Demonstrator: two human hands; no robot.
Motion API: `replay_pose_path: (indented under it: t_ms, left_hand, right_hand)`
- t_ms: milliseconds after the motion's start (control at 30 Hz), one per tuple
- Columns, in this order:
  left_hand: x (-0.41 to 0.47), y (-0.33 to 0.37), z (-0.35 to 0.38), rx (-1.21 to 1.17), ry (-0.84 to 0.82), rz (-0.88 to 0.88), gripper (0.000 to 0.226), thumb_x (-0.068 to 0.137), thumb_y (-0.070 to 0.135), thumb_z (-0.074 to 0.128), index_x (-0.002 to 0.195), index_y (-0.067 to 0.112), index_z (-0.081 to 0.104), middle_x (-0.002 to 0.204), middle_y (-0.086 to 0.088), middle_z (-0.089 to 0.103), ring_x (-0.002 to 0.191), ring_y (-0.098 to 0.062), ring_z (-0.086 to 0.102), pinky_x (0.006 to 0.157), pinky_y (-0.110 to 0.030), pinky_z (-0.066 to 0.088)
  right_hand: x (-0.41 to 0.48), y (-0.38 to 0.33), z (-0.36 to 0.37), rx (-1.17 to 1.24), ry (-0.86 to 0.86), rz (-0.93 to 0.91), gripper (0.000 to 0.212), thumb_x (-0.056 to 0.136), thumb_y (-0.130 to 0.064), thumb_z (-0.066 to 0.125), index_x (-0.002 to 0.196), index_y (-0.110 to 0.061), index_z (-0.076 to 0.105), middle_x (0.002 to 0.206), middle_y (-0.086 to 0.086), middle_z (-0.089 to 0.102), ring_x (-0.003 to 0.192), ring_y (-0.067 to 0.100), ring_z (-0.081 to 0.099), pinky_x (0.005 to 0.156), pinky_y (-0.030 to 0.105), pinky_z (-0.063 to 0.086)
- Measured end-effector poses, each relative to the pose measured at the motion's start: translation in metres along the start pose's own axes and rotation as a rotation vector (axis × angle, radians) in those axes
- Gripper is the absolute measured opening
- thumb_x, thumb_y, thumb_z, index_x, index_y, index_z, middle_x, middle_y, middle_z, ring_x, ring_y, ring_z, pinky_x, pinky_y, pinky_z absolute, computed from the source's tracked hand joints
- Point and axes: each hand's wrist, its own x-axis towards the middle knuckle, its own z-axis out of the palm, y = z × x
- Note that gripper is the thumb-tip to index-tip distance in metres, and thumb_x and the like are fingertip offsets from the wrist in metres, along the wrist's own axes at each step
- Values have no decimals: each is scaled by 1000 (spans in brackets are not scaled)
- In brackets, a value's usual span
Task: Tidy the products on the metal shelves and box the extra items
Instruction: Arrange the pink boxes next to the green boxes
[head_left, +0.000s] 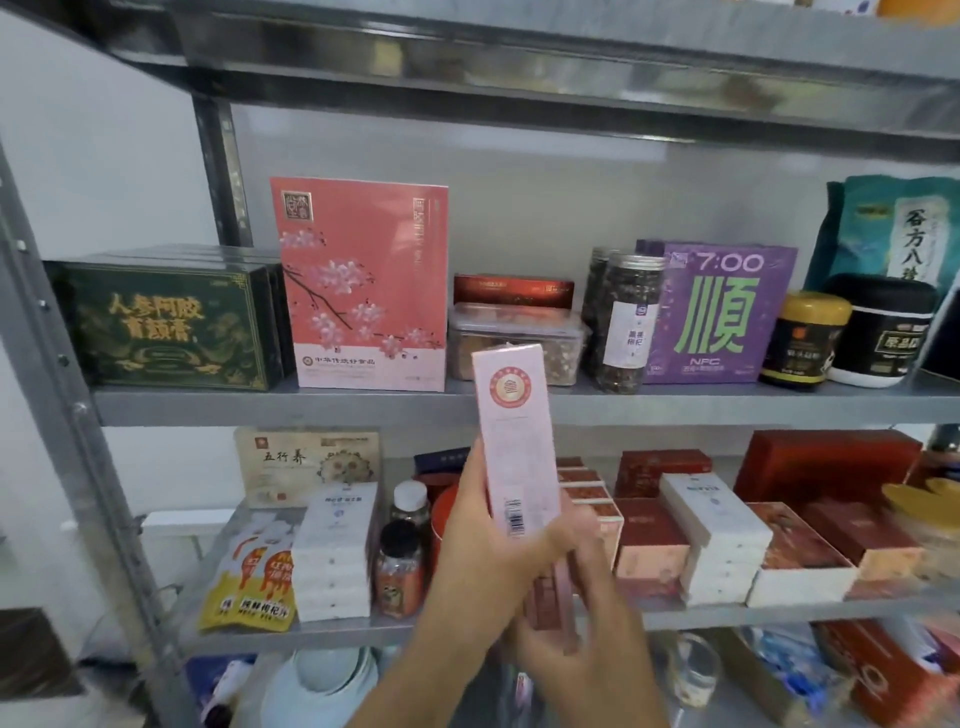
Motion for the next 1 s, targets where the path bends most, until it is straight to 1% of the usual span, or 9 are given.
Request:
replay_pose_path:
  t_ms: [167, 267, 400, 467, 567, 667, 800, 900, 1000]
  left_hand:
    - [12, 7, -20, 67, 99, 11, 44, 68, 43, 82, 103, 24, 63, 86, 8, 75, 78, -11, 72, 61, -20, 54]
    - [16, 6, -33, -98, 74, -143, 37, 74, 38, 78, 98, 15, 62, 78, -6, 75, 70, -23, 73, 57, -30, 58]
    - [22, 8, -45, -268, -78, -273, 37, 64, 41, 76, 91, 16, 72, 88, -14, 74, 76, -28, 73, 63, -37, 60]
    - [25, 12, -46, -296, -113, -284, 25, 58, 44, 74, 74, 25, 77, 83, -7, 76, 71, -22, 73, 58, -32, 58]
    - [31, 17, -48, -249, -47, -268, 41, 63, 49, 72, 92, 19, 73, 84, 0, 77, 72, -14, 73, 57, -25, 56]
    - [32, 18, -51, 104, 94, -190, 67, 59, 69, 65, 108, 23, 58, 104, 2, 71, 89, -13, 68, 77, -29, 52]
    - [23, 17, -47, 543, 234, 94, 64, 75, 62, 61, 129, 32, 45, 131, 15, 46, 118, -5, 50, 100, -31, 45]
    - [10, 27, -33, 379, -18, 125, 77, 67, 77, 60, 132, 40, 44, 126, 28, 51, 111, 16, 50, 87, -11, 48]
    - [5, 37, -27, 76, -175, 95, 77, 55, 68, 77, 122, 43, 50, 114, 29, 64, 105, 12, 59, 77, -10, 51]
  right_hand:
    - [3, 8, -17, 171, -90, -9, 48, 75, -74, 60, 121, -64, 53, 130, -45, 46, 122, -18, 44, 100, 12, 42]
    - [26, 16, -36, 394, -43, 244, 55, 69, -51, 76, 119, -46, 55, 114, -25, 65, 99, -5, 63, 75, 21, 52]
    - [27, 33, -54, 683, -364, 455, 57, 79, -12, 71, 132, -13, 51, 80, 18, 68, 59, 6, 70, 51, 15, 52]
    - [38, 37, -50, 875, -407, 515, 66, 67, -11, 86, 125, -5, 56, 95, 29, 69, 80, 29, 74, 61, 32, 59]
    - [40, 39, -48, 1020, -329, 477, 98, 35, -20, 99, 124, -6, 58, 113, 26, 67, 96, 39, 69, 68, 41, 59]
    - [39, 26, -42, 901, -185, 418, 79, 54, -14, 90, 124, -9, 55, 105, 18, 72, 91, 33, 72, 68, 37, 58]
    - [34, 8, -32, 425, 33, 164, 55, 57, -29, 87, 105, -29, 59, 85, -15, 73, 79, 4, 70, 55, 16, 54]
    - [27, -5, -12, 33, 245, -11, 48, 65, -42, 85, 96, -31, 50, 75, -10, 64, 71, 5, 62, 52, 19, 52]
    - [16, -13, 3, -40, 274, -130, 62, 70, -43, 82, 117, -48, 42, 89, -30, 57, 77, 4, 61, 64, 20, 51]
